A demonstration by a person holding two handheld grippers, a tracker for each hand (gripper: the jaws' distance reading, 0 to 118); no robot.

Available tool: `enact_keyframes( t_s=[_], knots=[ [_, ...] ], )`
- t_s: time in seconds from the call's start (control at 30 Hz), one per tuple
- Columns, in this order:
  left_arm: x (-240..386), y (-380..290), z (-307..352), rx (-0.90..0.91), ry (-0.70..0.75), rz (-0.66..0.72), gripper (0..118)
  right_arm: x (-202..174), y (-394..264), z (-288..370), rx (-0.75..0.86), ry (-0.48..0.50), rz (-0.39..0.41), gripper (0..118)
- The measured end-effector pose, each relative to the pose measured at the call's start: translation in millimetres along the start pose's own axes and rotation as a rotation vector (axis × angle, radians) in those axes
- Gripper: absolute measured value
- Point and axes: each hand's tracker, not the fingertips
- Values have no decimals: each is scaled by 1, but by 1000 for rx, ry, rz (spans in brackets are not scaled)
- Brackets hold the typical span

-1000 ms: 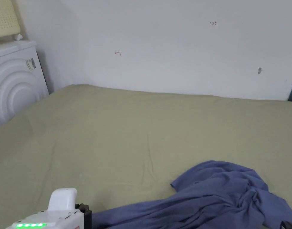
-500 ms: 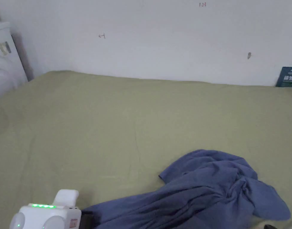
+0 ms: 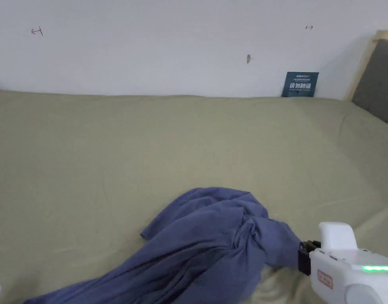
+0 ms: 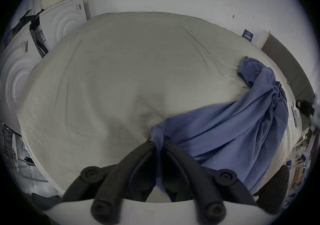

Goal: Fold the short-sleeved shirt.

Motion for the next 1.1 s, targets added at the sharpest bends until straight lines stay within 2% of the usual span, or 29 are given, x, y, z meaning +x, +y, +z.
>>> enact_keyframes(
  t_s=[0.1,0.13,0.17,0.2,0.23,0.27,0.33,0.37,0.47,0.5,0.53,0.57,0.6,0.63,0.67,0.7,0.73,0.8,0.87,0.9,1.03,1.1],
  knots=[
    [-2,-1,-3,-1,1,-12,4,9,28,-36,-26,10,29,0],
    [-1,-1,-3,0,2,-12,4,11,36,-48,-46,24,35,5],
    [-1,0,-3,-1,2,-11,4,14,43,-61,-82,27,43,25],
    [-3,-1,-4,-2,1,-11,4,16,50,-75,-129,19,47,56],
    [-3,-1,-4,-2,1,-11,4,17,54,-88,-172,19,54,101],
    [-3,-1,-5,-1,1,-8,4,18,53,-103,-218,26,63,118],
    [-3,-2,-5,-2,-1,-6,4,17,53,-124,-246,-2,93,107],
    [-3,-2,-5,-2,-2,-4,4,18,49,-132,-272,-30,105,107],
    [-3,-2,-9,-4,-1,-7,4,16,34,-161,-351,-22,108,106],
    [-3,-2,-10,-5,-1,-5,4,17,27,-158,-318,-22,95,106],
    [-3,-1,-10,-6,-1,-3,4,17,29,-154,-297,-26,72,104],
    [-3,-1,-10,-7,-2,-1,4,15,32,-151,-297,-33,78,95],
    [-3,-1,-9,-7,-2,-1,4,15,34,-146,-289,-22,86,77],
    [-4,0,-8,-8,-4,-1,4,14,33,-131,-264,37,88,22],
    [-5,3,-6,-11,-7,0,4,12,36,-120,-238,24,114,0],
    [-7,5,-3,-13,-11,4,4,11,40,-113,-214,9,154,0],
    [-9,7,3,-18,-21,15,4,12,45,-96,-165,-16,156,0],
    [-16,17,22,-2,-32,9,4,22,48,-46,-165,24,128,0],
    [-25,31,49,74,-34,41,4,30,58,-6,-94,6,127,0],
    [-31,40,64,110,-39,51,4,41,67,-16,-66,6,122,0],
    [-45,71,116,210,11,45,4,59,93,36,9,40,96,0],
    [-52,86,141,249,-17,66,4,62,104,62,51,36,117,0]
  ],
)
